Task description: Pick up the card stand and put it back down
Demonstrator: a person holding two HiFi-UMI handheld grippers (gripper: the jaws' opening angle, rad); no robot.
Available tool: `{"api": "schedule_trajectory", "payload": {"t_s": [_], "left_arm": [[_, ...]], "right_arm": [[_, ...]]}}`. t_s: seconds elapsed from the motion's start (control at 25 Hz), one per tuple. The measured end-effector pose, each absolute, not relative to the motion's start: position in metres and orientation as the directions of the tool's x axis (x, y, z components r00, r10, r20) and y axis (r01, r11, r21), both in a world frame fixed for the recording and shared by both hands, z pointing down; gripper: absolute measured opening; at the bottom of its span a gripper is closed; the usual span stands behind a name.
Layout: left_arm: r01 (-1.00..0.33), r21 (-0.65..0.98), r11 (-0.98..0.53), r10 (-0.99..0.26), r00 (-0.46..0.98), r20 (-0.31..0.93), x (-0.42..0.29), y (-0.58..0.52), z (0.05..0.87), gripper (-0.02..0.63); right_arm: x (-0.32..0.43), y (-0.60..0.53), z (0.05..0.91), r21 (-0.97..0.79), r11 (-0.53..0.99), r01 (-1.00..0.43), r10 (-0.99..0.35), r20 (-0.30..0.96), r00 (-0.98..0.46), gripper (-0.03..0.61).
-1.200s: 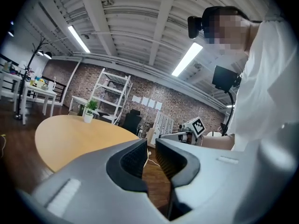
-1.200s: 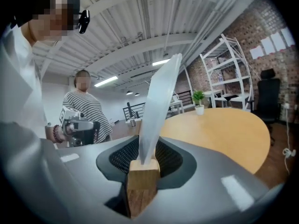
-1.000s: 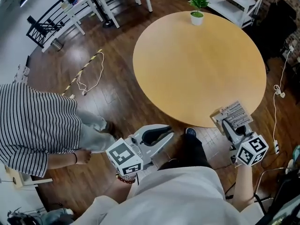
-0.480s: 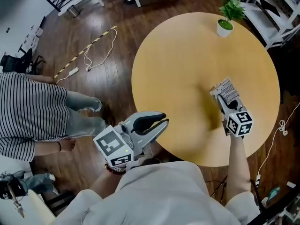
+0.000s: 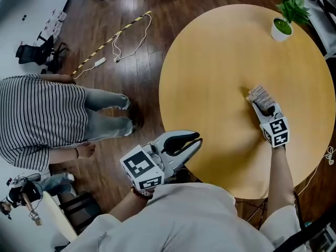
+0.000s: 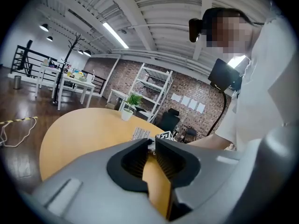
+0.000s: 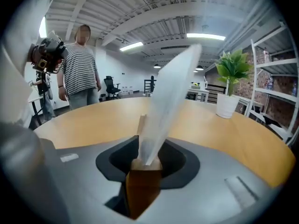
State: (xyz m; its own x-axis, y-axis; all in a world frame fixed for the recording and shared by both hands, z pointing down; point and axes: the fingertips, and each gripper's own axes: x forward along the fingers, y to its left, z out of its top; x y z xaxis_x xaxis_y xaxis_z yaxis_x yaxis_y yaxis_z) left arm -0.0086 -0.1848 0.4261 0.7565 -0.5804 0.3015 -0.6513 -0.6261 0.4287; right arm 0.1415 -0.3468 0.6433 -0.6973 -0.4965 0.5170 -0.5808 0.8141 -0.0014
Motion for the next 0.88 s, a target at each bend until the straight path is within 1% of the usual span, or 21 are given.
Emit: {"api": "schedule_trajectory", "payload": {"t_s": [0.08,0.2,0.24,0.28,0.36,0.44,0.52,0.6,0.72,0.8,0.88], "left_arm": [[-0.647,0.424,-0.634,-0.568,0.761,0.314,-0.007,-0.187,0.431,0.034],[-0.637,0.439,-0.633,-0.558,0.769,0.312,-0.006,-0.185,0.436,0.034],[-0.629,0.449,-0.635,-0.551,0.776,0.308,-0.005,-0.183,0.437,0.034],[-0.616,0.457,-0.641,-0.539,0.786,0.303,-0.003,-0.179,0.438,0.034],[-0.588,0.467,-0.661,-0.513,0.808,0.290,0.003,-0.170,0.439,0.034],[-0.562,0.466,-0.683,-0.495,0.826,0.270,0.008,-0.162,0.438,0.034],[-0.535,0.460,-0.709,-0.481,0.844,0.240,0.010,-0.154,0.432,0.034],[-0.502,0.454,-0.736,-0.466,0.862,0.197,0.010,-0.143,0.419,0.035],[-0.457,0.453,-0.765,-0.450,0.883,0.132,0.003,-0.115,0.394,0.035],[-0.437,0.429,-0.791,-0.440,0.893,0.097,-0.010,-0.086,0.380,0.035],[-0.418,0.393,-0.819,-0.429,0.901,0.065,-0.028,-0.052,0.366,0.035]], "right_arm": [[0.137,-0.343,0.648,0.008,0.840,-0.543,-0.462,0.534,-0.708,0.140],[0.129,-0.333,0.656,0.019,0.864,-0.503,-0.422,0.571,-0.704,0.250],[0.128,-0.330,0.658,0.020,0.863,-0.505,-0.421,0.582,-0.696,0.282],[0.131,-0.327,0.659,0.022,0.856,-0.517,-0.427,0.595,-0.681,0.299],[0.148,-0.320,0.665,0.029,0.825,-0.564,-0.456,0.625,-0.634,0.329],[0.174,-0.312,0.669,0.035,0.768,-0.639,-0.503,0.651,-0.569,0.335],[0.201,-0.297,0.660,0.008,0.675,-0.738,-0.567,0.646,-0.512,0.337],[0.220,-0.275,0.631,-0.090,0.560,-0.823,-0.639,0.585,-0.499,0.333],[0.226,-0.231,0.551,-0.243,0.434,-0.867,-0.752,0.432,-0.497,0.343],[0.212,-0.191,0.490,-0.263,0.418,-0.870,-0.808,0.330,-0.488,0.345],[0.184,-0.146,0.434,-0.255,0.436,-0.863,-0.838,0.235,-0.492,0.335]]}}
